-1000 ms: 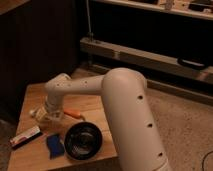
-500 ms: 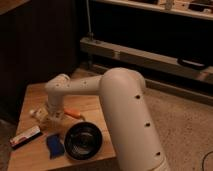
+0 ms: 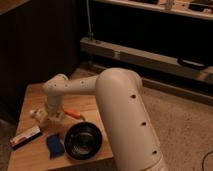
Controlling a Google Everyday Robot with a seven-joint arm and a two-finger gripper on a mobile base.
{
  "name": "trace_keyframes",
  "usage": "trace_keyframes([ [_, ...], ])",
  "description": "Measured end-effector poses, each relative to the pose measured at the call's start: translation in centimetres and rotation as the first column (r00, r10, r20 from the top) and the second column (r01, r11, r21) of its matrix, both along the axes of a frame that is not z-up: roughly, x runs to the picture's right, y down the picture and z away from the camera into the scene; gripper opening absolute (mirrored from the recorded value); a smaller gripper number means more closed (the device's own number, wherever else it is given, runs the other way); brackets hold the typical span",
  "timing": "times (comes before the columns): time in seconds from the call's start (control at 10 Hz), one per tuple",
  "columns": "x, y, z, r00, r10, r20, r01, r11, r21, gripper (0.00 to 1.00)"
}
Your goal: Place the bottle in the ceramic bowl
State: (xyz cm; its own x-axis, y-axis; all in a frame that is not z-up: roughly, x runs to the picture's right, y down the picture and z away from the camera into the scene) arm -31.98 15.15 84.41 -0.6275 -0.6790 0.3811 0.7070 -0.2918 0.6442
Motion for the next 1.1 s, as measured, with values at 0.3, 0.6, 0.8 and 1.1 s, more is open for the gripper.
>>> trace_keyframes([
  [0.3,-0.16,0.15,0.02,1.000,-0.019,0.000,0.019,0.9998,-0.008,0.57],
  [0.6,-0.12,0.23,0.14,0.999,-0.036,-0.001,0.036,0.9992,-0.016,0.57],
  [0.8,-0.13,0.28,0.13,0.999,-0.051,0.000,0.051,0.9985,-0.020,0.57],
  [1.1,-0.29,0.50,-0.02,0.997,-0.074,0.000,0.074,0.9971,-0.019,0.57],
])
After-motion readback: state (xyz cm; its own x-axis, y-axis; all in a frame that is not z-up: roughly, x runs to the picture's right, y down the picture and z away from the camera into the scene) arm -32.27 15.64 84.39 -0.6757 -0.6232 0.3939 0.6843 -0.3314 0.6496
